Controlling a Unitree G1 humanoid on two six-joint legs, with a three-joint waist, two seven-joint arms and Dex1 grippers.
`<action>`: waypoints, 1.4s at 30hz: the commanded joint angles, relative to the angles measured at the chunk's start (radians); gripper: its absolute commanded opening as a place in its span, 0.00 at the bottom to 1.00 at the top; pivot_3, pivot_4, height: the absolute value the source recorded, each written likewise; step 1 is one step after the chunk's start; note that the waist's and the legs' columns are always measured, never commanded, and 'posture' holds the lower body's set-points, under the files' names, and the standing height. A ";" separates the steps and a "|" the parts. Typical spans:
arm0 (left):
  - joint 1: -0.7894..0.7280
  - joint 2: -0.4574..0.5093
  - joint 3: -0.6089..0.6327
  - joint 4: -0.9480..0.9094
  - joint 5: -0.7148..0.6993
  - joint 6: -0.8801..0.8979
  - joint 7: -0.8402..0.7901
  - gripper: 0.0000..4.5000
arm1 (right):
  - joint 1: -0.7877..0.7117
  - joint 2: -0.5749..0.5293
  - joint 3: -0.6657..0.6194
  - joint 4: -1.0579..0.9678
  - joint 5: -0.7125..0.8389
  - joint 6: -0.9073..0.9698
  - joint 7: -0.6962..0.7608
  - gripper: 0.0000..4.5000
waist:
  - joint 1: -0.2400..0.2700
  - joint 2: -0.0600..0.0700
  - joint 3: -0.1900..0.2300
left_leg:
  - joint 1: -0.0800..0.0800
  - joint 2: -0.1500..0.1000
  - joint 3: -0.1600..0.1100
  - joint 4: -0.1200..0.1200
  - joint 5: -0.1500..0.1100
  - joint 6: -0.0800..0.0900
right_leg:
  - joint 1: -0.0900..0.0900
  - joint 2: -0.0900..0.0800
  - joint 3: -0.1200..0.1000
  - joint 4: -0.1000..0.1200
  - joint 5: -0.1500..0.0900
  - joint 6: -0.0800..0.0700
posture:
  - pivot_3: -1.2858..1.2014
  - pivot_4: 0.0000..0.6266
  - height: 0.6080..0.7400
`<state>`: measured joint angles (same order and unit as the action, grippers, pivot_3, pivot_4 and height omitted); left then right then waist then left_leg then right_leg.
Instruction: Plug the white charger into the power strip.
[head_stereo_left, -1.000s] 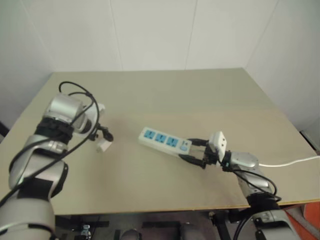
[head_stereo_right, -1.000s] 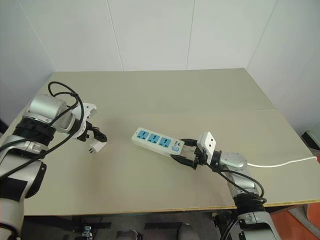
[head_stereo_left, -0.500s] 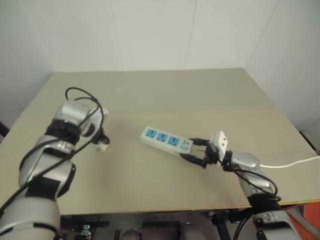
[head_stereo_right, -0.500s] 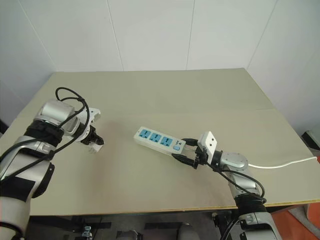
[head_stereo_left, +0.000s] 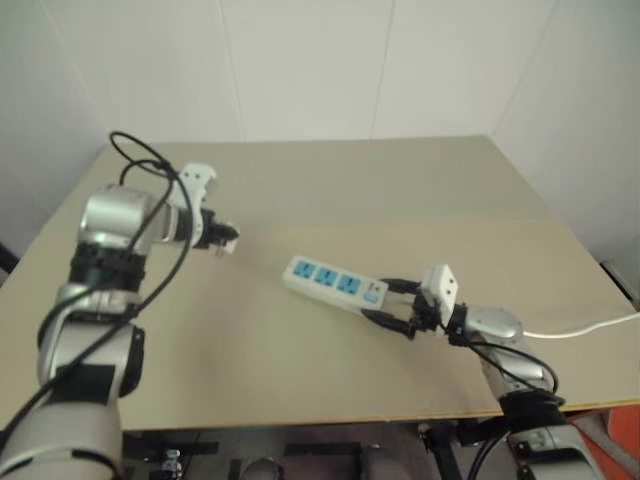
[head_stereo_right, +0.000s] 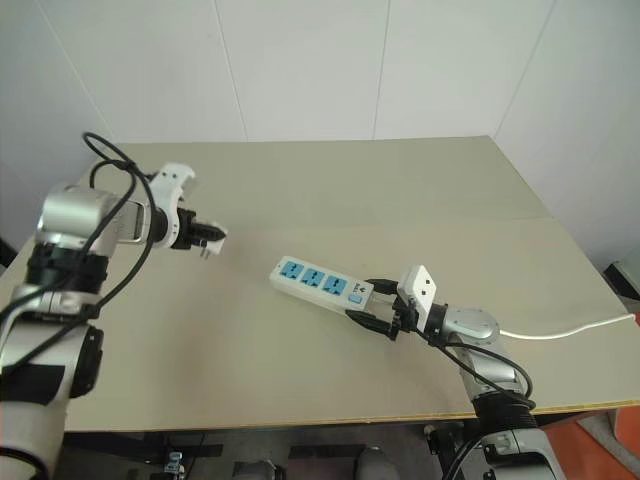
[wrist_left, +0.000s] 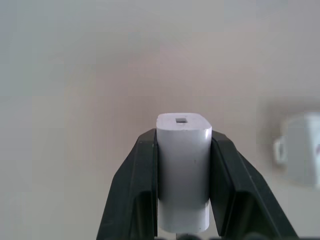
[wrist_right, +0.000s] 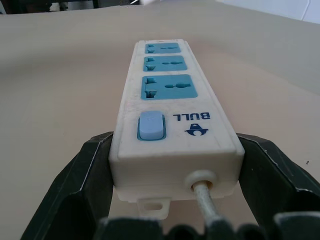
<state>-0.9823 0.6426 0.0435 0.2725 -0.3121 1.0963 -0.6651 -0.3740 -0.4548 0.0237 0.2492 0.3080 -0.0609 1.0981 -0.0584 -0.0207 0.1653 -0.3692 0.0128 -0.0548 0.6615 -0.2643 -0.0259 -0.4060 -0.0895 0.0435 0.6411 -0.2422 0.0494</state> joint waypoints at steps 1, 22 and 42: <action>0.096 -0.014 0.144 -0.173 -0.089 -0.200 -0.060 0.22 | 0.007 -0.006 -0.013 -0.081 0.062 -0.003 0.045 0.76 | 0.000 0.000 0.000 | 0.000 0.000 0.000 0.000 0.000 0.000 | 0.000 0.000 0.000 0.000 0.000 0.000 | 0.52 0.24 1.00; 0.152 -0.144 0.165 0.128 -0.408 -0.480 -0.765 0.22 | 0.005 0.067 0.124 -0.192 0.061 0.111 0.067 0.76 | 0.008 0.000 0.000 | 0.001 0.000 0.000 0.000 0.000 0.000 | 0.002 0.001 -0.001 0.000 0.000 0.000 | 0.52 0.24 1.00; 0.268 -0.122 -0.003 0.162 -0.348 -0.620 -0.949 0.22 | -0.040 0.084 0.200 -0.044 -0.051 0.040 0.110 0.76 | -0.002 0.000 0.000 | 0.002 0.001 0.000 0.000 0.000 0.000 | 0.002 0.002 -0.001 0.000 0.000 0.000 | 0.52 0.24 1.00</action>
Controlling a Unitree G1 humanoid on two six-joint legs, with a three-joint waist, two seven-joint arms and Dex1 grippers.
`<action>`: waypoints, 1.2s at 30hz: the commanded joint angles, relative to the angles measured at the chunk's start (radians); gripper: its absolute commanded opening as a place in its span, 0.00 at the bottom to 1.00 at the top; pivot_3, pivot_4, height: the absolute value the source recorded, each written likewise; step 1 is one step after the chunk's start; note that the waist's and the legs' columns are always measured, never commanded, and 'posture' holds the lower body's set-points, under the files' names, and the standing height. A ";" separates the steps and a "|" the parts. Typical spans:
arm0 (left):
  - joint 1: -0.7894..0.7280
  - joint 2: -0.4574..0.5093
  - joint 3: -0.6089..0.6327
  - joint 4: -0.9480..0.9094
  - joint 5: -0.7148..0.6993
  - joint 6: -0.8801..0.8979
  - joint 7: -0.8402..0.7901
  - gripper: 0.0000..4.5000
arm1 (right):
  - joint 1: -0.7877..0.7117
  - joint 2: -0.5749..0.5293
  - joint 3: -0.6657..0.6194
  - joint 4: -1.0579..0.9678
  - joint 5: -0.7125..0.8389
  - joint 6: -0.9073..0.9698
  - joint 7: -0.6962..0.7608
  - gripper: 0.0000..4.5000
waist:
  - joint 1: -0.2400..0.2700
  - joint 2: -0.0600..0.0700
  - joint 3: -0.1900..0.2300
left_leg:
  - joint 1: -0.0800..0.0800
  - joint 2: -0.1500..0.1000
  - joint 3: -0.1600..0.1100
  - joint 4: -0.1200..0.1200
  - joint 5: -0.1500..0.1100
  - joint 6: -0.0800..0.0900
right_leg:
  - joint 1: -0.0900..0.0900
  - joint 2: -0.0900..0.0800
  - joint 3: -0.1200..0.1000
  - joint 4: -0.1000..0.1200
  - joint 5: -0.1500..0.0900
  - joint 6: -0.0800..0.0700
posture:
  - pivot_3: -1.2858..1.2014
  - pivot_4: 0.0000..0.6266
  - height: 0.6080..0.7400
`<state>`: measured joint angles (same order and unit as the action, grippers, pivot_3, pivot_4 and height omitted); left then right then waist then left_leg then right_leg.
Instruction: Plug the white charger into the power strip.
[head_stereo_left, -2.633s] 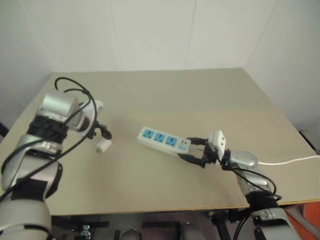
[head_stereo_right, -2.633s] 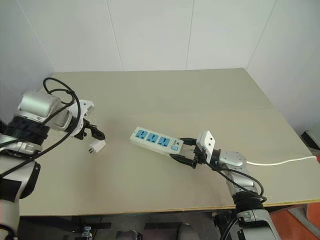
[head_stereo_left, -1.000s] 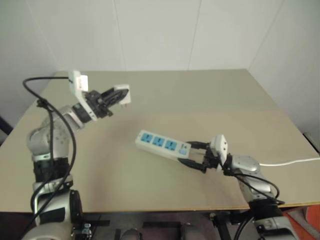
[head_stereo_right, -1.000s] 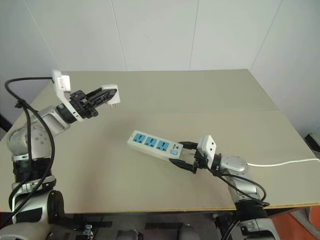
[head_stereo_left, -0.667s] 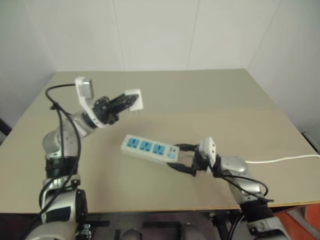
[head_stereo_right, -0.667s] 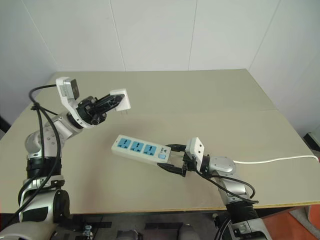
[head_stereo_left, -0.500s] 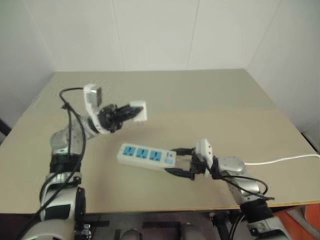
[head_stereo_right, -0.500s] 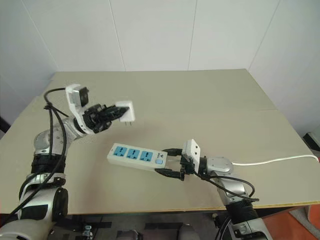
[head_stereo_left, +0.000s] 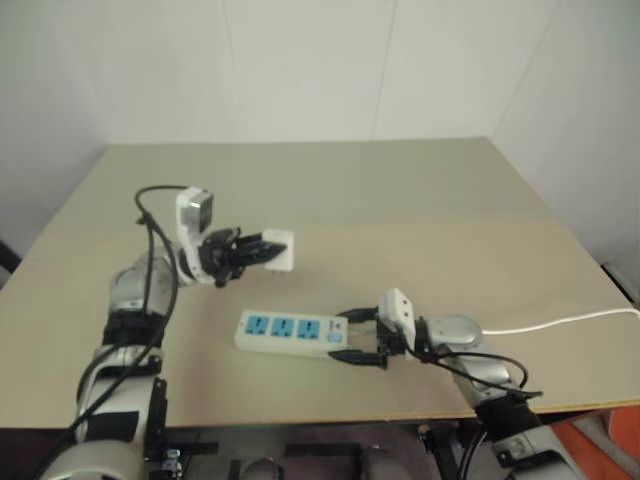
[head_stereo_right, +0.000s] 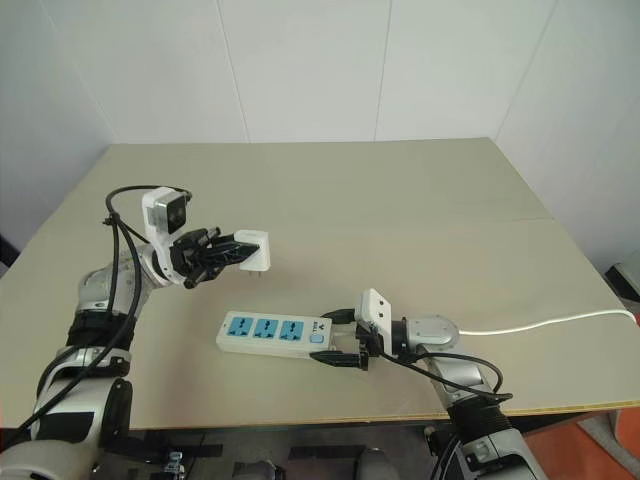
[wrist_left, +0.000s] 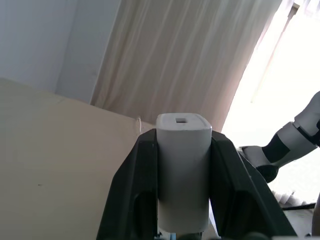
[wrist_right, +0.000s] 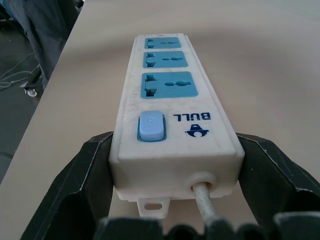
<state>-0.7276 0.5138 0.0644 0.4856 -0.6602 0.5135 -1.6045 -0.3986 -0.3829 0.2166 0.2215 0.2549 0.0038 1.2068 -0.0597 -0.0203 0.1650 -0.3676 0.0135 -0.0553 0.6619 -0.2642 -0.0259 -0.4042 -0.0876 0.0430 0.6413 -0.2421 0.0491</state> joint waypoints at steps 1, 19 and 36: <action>0.021 0.006 -0.032 -0.056 0.001 -0.049 -0.010 0.22 | -0.015 0.015 0.007 -0.017 0.001 -0.025 0.001 0.76 | -0.001 0.000 0.000 | 0.000 0.000 0.000 0.000 0.000 0.000 | 0.000 0.000 0.000 0.000 0.000 0.000 | 0.52 0.24 1.00; 0.056 0.021 -0.254 -0.040 -0.008 -0.218 -0.010 0.22 | 0.004 0.021 0.023 -0.045 -0.002 -0.003 -0.012 0.76 | -0.006 0.000 0.000 | 0.000 0.000 0.000 0.000 0.000 0.000 | 0.000 0.000 0.000 0.000 0.000 0.000 | 0.52 0.24 1.00; 0.025 0.013 -0.357 0.071 0.001 -0.353 -0.010 0.22 | 0.029 0.030 0.030 -0.082 -0.007 -0.001 -0.037 0.76 | -0.007 0.000 0.000 | 0.000 0.000 0.000 0.000 0.000 0.000 | 0.000 0.001 0.000 0.000 0.000 0.000 | 0.52 0.24 1.00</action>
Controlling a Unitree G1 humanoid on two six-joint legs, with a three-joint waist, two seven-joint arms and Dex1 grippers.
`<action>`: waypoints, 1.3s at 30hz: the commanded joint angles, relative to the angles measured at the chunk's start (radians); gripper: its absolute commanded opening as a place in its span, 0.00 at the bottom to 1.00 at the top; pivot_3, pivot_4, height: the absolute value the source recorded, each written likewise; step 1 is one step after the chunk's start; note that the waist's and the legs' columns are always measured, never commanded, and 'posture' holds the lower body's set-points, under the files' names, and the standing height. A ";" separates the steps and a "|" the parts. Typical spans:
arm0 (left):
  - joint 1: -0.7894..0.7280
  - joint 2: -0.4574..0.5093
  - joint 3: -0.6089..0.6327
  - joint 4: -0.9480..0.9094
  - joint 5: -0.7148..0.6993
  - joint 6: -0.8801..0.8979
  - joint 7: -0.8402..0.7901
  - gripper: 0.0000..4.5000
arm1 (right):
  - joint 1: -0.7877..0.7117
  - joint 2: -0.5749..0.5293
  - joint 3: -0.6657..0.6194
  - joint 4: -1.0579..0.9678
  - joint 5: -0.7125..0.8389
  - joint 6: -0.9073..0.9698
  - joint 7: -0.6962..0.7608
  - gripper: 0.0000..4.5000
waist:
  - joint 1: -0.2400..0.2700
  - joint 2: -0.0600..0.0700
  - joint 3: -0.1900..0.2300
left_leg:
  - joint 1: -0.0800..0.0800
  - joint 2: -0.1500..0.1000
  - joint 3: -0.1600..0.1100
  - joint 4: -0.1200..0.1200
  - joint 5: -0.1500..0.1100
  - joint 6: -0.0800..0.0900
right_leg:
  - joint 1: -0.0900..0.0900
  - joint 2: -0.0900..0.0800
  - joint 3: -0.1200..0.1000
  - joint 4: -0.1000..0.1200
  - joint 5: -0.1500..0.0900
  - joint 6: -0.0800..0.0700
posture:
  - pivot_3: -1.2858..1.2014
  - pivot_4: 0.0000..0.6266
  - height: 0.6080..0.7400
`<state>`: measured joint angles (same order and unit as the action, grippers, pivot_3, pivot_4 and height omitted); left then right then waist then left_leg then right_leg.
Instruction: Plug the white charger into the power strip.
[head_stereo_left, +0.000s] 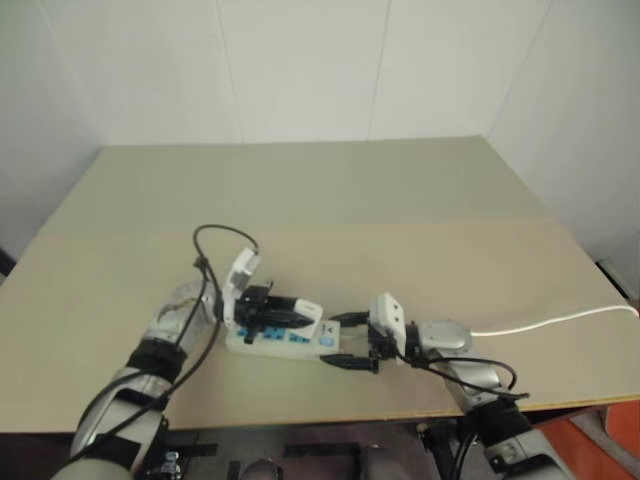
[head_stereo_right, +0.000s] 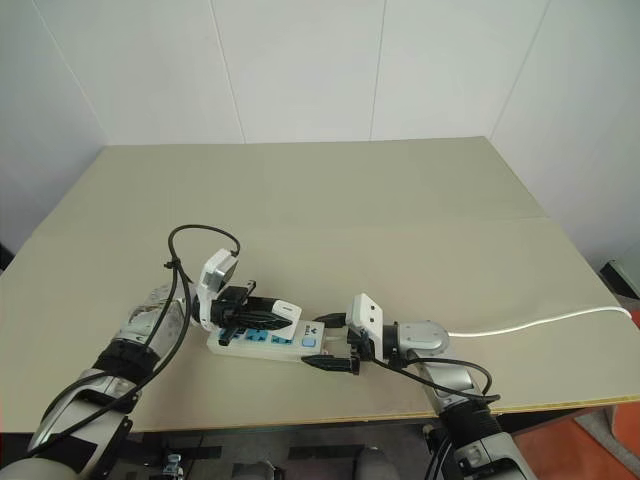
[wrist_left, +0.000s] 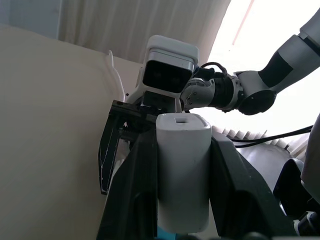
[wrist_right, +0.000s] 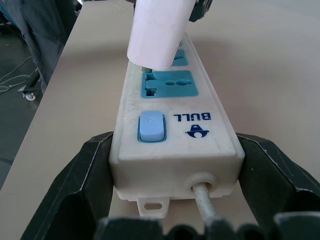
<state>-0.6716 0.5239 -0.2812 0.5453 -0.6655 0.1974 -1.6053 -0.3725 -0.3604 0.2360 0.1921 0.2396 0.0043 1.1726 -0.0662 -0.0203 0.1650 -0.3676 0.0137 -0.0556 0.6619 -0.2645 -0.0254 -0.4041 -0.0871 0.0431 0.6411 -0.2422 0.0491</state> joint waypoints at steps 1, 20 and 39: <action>-0.035 0.003 -0.019 0.020 0.007 -0.046 -0.009 0.22 | 0.004 0.007 0.011 -0.054 0.008 0.000 -0.003 0.76 | 0.000 0.000 0.000 | 0.000 0.000 0.000 0.000 0.000 0.000 | 0.000 0.000 0.000 0.000 0.000 0.000 | 0.52 0.24 1.00; -0.019 0.027 -0.041 0.022 -0.024 -0.015 -0.009 0.22 | -0.004 0.011 0.024 -0.040 0.001 -0.007 -0.010 0.76 | -0.001 0.000 0.000 | 0.000 0.000 0.000 0.000 0.000 0.000 | 0.000 0.000 0.000 0.000 0.000 0.000 | 0.52 0.24 1.00; 0.002 -0.006 -0.026 0.024 -0.007 -0.014 -0.009 0.22 | -0.006 0.005 0.017 -0.042 0.007 -0.001 -0.015 0.76 | -0.002 0.000 0.000 | 0.000 0.000 0.000 0.000 0.000 0.000 | 0.000 0.000 0.000 0.000 0.000 0.000 | 0.52 0.24 1.00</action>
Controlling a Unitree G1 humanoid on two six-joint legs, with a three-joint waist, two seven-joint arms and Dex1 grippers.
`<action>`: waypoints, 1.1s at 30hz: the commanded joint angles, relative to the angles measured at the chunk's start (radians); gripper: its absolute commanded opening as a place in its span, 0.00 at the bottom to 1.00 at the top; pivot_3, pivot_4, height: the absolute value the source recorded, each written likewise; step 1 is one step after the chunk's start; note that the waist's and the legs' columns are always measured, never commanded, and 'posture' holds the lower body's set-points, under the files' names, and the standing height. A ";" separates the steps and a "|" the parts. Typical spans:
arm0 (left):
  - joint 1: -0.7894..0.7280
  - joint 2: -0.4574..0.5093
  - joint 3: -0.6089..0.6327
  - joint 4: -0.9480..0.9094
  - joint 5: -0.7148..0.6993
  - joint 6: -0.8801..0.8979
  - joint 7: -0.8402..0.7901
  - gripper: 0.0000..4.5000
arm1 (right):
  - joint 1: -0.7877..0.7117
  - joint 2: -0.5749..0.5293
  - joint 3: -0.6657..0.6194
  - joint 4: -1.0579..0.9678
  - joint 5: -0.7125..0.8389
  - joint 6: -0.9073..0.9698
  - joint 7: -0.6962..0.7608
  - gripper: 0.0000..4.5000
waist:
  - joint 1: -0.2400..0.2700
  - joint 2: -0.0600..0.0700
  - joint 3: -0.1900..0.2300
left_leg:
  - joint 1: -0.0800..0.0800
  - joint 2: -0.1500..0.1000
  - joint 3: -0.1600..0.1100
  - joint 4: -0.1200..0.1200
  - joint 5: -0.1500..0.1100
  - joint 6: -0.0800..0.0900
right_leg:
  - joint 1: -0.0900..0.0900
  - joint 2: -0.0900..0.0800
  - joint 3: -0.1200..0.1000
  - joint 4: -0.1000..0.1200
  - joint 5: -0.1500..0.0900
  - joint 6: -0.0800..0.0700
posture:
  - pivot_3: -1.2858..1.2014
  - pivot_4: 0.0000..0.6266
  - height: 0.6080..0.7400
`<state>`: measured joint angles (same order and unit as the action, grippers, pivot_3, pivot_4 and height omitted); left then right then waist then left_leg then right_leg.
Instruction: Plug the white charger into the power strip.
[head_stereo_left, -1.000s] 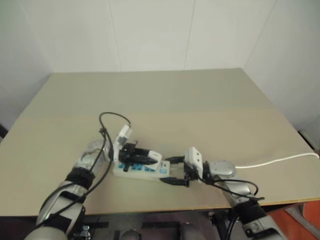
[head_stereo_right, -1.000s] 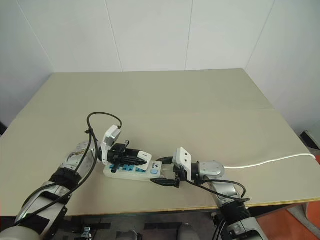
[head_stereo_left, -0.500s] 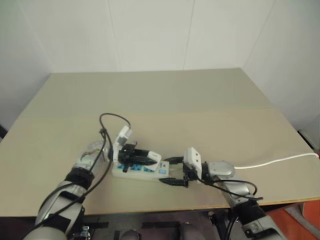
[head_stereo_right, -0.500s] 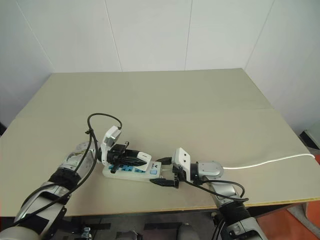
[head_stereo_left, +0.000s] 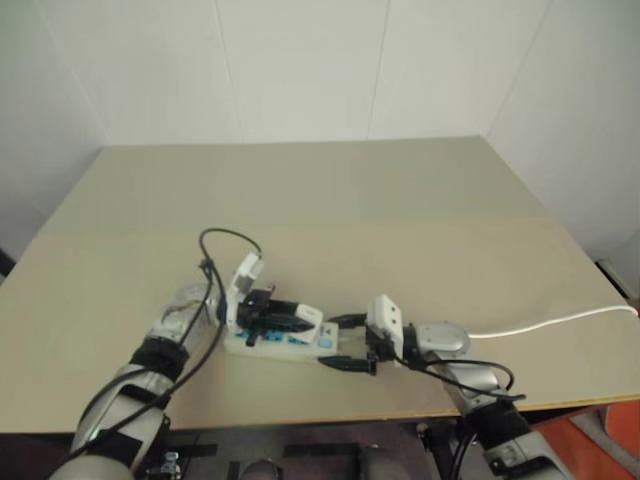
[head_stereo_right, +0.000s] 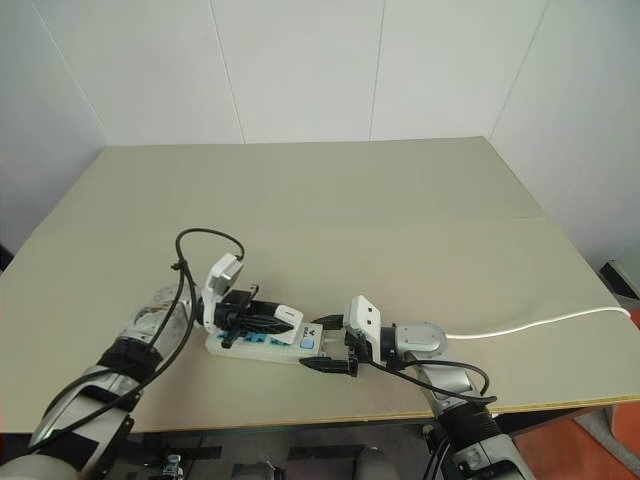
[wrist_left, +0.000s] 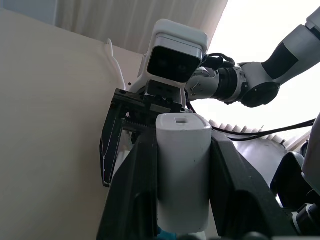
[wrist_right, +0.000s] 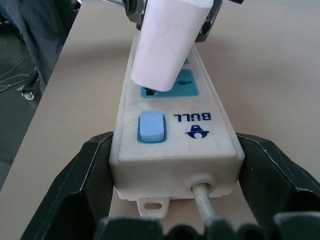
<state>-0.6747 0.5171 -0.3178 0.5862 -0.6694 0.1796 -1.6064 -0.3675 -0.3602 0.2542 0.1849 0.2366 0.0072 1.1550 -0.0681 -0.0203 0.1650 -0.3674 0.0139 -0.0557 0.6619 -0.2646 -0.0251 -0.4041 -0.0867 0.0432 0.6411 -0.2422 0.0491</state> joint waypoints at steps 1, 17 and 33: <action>0.005 0.007 0.002 -0.023 -0.001 0.003 -0.008 0.22 | -0.011 0.004 -0.002 -0.035 0.011 -0.004 0.003 0.76 | 0.000 0.000 0.000 | 0.000 0.000 0.000 0.000 0.000 0.000 | 0.000 0.000 0.000 0.000 0.000 0.000 | 0.52 0.24 1.00; 0.018 0.035 -0.041 0.023 0.041 -0.112 -0.008 0.22 | -0.016 0.002 -0.005 -0.033 0.017 -0.005 0.005 0.76 | 0.001 0.000 0.000 | 0.000 0.000 0.000 0.000 0.000 0.000 | 0.000 0.000 0.000 0.000 0.000 0.000 | 0.52 0.24 1.00; 0.034 0.104 -0.040 0.018 0.029 -0.141 -0.008 0.22 | -0.024 0.003 0.000 -0.016 0.016 -0.012 0.015 0.76 | -0.001 0.000 0.000 | 0.000 0.000 0.000 0.000 0.000 0.000 | 0.000 0.000 0.000 0.000 0.000 0.000 | 0.52 0.24 1.00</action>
<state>-0.6597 0.5654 -0.3632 0.5801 -0.6691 0.0476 -1.6125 -0.3764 -0.3515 0.2685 0.1935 0.2365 0.0074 1.1541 -0.0686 -0.0203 0.1649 -0.3670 0.0140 -0.0557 0.6619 -0.2647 -0.0250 -0.4040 -0.0866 0.0434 0.6411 -0.2423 0.0491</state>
